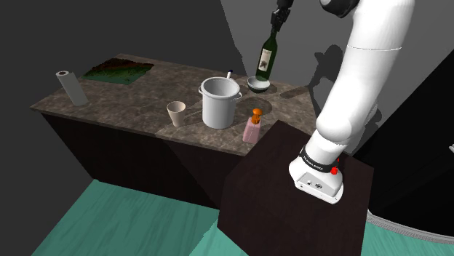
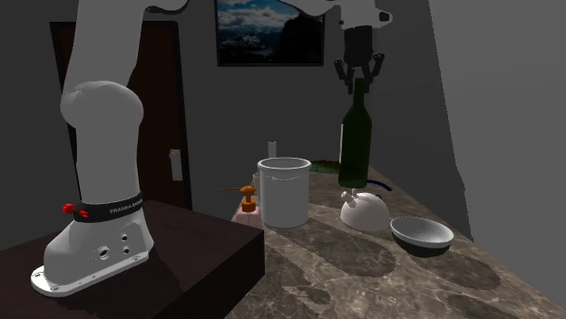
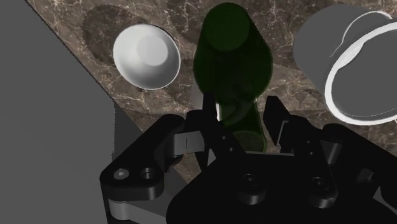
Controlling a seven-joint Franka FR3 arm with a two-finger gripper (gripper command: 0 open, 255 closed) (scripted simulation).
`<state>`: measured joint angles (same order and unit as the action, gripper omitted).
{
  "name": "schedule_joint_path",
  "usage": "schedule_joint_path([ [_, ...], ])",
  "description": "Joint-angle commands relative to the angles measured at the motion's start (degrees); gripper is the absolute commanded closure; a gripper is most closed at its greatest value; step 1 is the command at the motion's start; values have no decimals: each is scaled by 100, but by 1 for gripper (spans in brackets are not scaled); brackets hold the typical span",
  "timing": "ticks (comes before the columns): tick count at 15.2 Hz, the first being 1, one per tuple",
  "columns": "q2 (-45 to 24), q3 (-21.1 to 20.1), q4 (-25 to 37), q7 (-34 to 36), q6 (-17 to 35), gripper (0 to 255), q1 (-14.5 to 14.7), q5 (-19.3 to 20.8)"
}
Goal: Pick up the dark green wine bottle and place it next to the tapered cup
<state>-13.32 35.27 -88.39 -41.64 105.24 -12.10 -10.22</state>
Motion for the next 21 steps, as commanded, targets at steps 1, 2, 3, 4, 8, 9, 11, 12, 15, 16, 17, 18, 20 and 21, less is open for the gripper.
schedule_joint_path([
  [1, -5, 6, 164, 6, -159, 255, -16, 1],
  [2, -14, 9, 253, 8, -240, 255, -26, -3],
  [3, -25, 11, 344, 10, -321, 255, -37, -8],
  [4, -38, 14, 437, 11, -403, 255, -49, -14],
  [8, -109, 23, 837, 11, -742, 255, -109, -53],
  [9, -132, 26, 944, 9, -830, 255, -127, -66],
  [11, -185, 30, 1168, 5, -1009, 255, -168, -98],
  [12, -216, 32, 1286, 3, -1101, 255, -191, -116],
  [15, -322, 36, 1662, -7, -1386, 255, -273, -182],
  [16, -363, 37, 1797, -11, -1484, 255, -305, -208],
  [17, -408, 38, 1937, -15, -1585, 255, -340, -236],
  [18, -456, 38, 2083, -20, -1689, 255, -378, -267],
  [20, -563, 37, 2394, -28, -1905, 255, -465, -336],
  [21, -623, 36, 2562, -33, -2018, 255, -514, -376],
])
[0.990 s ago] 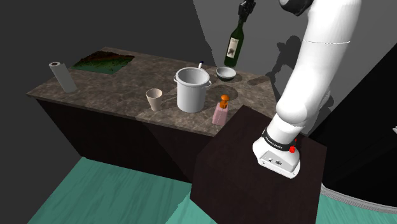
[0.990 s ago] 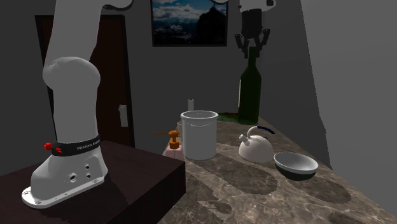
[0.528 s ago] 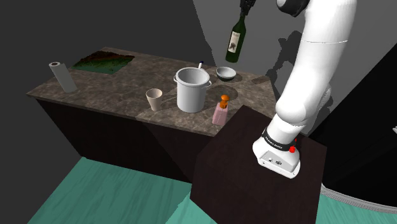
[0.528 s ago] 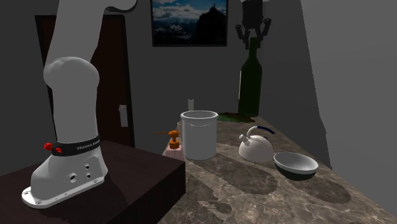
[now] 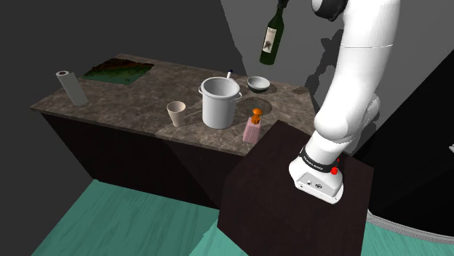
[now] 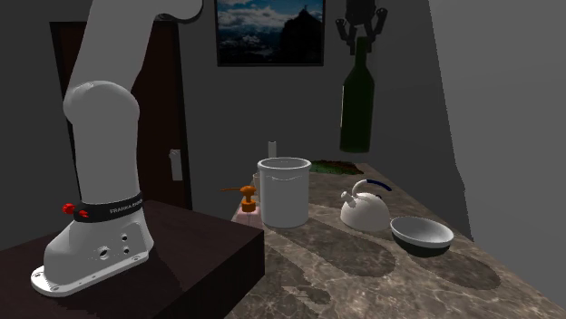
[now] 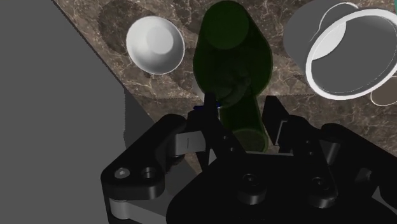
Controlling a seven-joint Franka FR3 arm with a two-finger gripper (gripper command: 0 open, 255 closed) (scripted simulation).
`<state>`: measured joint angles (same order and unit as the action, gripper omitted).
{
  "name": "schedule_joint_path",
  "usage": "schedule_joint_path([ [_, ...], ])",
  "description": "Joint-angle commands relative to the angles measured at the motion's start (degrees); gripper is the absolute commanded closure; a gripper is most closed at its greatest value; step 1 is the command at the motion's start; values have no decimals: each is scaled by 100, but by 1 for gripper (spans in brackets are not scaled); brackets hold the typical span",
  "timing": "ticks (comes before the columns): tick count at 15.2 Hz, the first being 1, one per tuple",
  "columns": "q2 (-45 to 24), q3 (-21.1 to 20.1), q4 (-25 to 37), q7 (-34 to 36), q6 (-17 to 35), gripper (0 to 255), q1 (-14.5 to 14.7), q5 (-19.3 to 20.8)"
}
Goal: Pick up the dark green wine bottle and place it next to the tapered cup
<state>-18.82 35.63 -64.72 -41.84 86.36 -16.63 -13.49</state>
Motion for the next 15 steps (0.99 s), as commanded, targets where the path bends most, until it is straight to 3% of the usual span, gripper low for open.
schedule_joint_path([
  [1, -139, -2, 371, -17, -247, 255, -116, -92],
  [6, -574, -42, 1465, -20, -927, 255, -504, -381],
  [9, -1009, -123, 2469, 22, -1483, 255, -921, -665],
  [12, -269, -43, 1271, 346, -992, 255, -31, -171],
  [15, 232, -93, 571, 766, -718, 255, 597, 203],
])
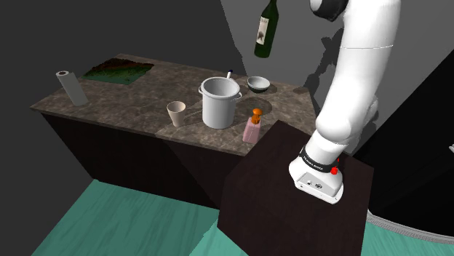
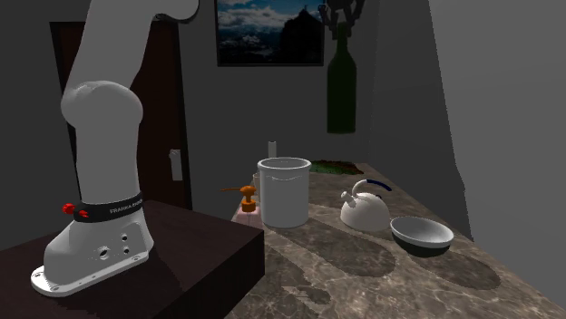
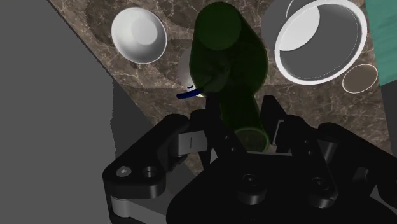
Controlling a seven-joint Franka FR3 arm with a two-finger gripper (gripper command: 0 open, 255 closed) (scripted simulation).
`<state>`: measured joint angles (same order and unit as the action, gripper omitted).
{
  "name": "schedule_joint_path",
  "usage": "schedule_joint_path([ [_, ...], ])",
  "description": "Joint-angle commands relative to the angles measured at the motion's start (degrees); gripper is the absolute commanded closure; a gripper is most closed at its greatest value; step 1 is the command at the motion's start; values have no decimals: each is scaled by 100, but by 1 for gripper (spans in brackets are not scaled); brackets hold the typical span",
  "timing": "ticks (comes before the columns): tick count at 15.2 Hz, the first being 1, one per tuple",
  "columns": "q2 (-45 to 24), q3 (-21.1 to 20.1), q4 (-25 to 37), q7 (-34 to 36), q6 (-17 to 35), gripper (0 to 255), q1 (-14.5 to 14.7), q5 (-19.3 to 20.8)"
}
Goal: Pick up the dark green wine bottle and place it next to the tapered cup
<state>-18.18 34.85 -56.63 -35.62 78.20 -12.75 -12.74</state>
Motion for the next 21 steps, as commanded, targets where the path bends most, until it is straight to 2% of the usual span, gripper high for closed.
schedule_joint_path([
  [1, 306, -48, -417, 294, 165, 255, 387, 237],
  [6, 835, -279, -1060, 1062, 389, 255, 1119, 673],
  [11, 1127, -582, -1385, 1816, 482, 255, 1661, 953],
  [21, 1086, -1171, -1283, 3179, 424, 255, 2475, 1158],
])
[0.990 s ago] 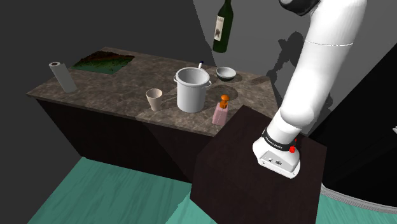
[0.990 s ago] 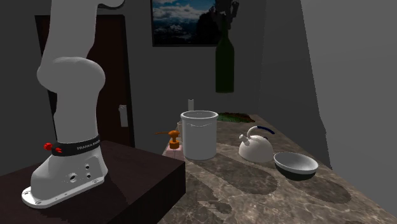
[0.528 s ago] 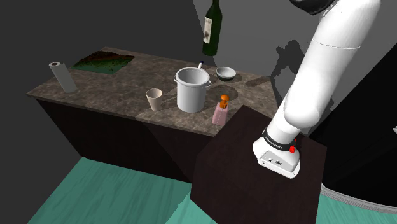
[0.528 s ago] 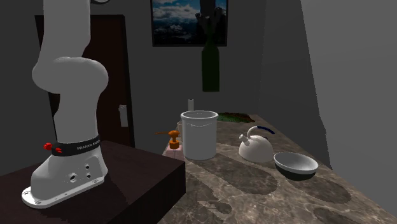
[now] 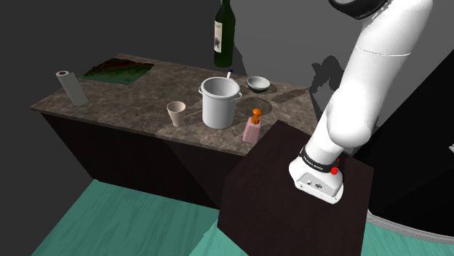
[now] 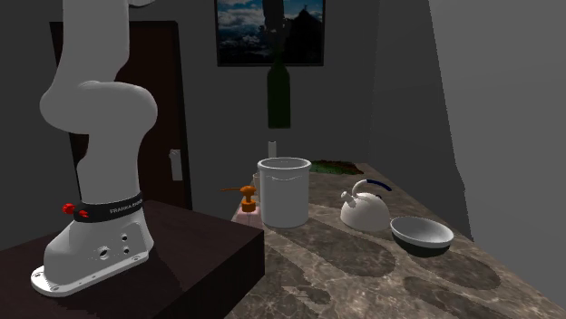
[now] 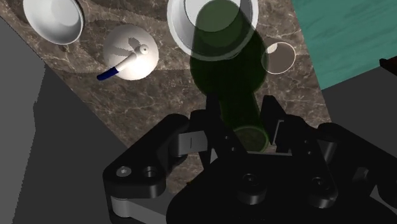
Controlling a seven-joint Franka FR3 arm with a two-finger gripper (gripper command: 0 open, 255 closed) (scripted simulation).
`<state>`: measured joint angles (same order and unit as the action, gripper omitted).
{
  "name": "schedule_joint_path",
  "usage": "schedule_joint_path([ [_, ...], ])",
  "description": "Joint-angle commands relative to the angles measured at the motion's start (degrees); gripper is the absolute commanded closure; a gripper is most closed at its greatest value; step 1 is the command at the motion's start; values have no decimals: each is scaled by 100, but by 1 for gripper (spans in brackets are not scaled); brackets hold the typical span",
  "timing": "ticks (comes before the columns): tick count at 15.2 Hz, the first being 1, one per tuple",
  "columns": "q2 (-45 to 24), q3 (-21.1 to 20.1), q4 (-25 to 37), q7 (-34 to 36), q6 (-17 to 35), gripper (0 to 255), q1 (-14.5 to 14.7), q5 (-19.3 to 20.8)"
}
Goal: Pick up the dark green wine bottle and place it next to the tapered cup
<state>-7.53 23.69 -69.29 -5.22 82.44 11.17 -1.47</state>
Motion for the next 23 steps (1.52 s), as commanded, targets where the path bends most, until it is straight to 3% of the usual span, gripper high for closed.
schedule_joint_path([
  [1, -26, -106, 48, 264, -22, 255, 153, 32],
  [7, -488, -388, 691, 965, -241, 255, 528, -15],
  [13, -1251, -590, 1830, 1528, -657, 255, 771, -154],
  [23, -514, -614, -88, 1656, 540, 255, 1031, 98],
])
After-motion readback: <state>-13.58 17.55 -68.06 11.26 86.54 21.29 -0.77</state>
